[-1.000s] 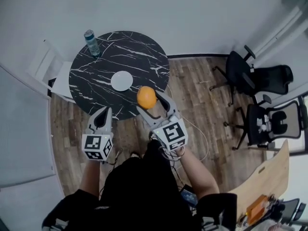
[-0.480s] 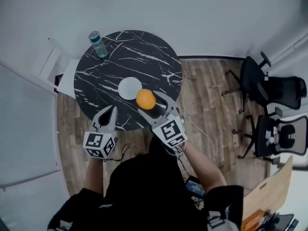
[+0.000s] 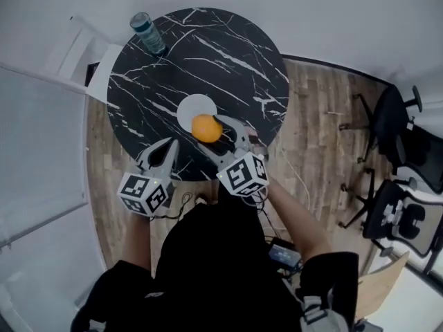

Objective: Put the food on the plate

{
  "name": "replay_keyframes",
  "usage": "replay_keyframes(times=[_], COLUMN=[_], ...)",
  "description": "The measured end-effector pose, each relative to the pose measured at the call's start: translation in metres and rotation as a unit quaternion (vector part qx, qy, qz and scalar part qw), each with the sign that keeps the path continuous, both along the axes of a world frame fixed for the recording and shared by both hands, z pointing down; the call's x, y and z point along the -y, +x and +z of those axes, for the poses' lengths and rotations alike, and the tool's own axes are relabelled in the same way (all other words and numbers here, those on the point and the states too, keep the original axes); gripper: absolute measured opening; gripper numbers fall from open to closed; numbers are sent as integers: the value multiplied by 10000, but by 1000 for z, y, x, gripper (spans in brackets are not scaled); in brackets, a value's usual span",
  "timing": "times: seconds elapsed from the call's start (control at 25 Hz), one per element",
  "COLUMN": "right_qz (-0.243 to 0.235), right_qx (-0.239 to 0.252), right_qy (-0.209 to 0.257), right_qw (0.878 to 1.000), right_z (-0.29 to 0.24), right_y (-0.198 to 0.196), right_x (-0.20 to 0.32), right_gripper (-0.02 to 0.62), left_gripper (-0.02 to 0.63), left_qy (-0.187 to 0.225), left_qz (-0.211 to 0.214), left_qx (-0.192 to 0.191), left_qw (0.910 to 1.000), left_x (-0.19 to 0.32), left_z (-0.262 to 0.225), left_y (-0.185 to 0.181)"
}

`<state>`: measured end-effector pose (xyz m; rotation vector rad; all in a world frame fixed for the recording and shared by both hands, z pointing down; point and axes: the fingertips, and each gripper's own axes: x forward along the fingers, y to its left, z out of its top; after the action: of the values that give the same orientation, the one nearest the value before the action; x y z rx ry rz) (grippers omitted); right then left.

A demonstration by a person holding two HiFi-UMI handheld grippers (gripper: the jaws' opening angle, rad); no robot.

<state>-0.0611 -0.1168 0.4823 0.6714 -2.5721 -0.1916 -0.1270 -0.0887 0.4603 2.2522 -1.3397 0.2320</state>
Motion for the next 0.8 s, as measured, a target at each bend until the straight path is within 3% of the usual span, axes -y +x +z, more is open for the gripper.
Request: replay_keyframes(times=[0.2, 0.44, 0.64, 0.8], right_qz=[-466, -996, -1480, -1778], right_qx=[-64, -137, -207, -118], right_qy=[-302, -386, -354, -357], right_qw=[9984, 9942, 9881, 9833], right_z=[41, 76, 95, 96], right_y=[-18, -41, -51, -63], right_x=[21, 34, 33, 33], right_gripper=[302, 302, 302, 302], left_gripper=[0, 11, 167, 236], left_qy=[-360, -864, -1214, -1464], left_qz=[-357, -990, -1350, -1466], left_qx=[89, -115, -843, -1232], left_qw=[9987, 9913, 9798, 9705], left_x=[20, 34, 44, 56], left_z=[26, 57, 70, 83], left_y=[-3, -22, -15, -13])
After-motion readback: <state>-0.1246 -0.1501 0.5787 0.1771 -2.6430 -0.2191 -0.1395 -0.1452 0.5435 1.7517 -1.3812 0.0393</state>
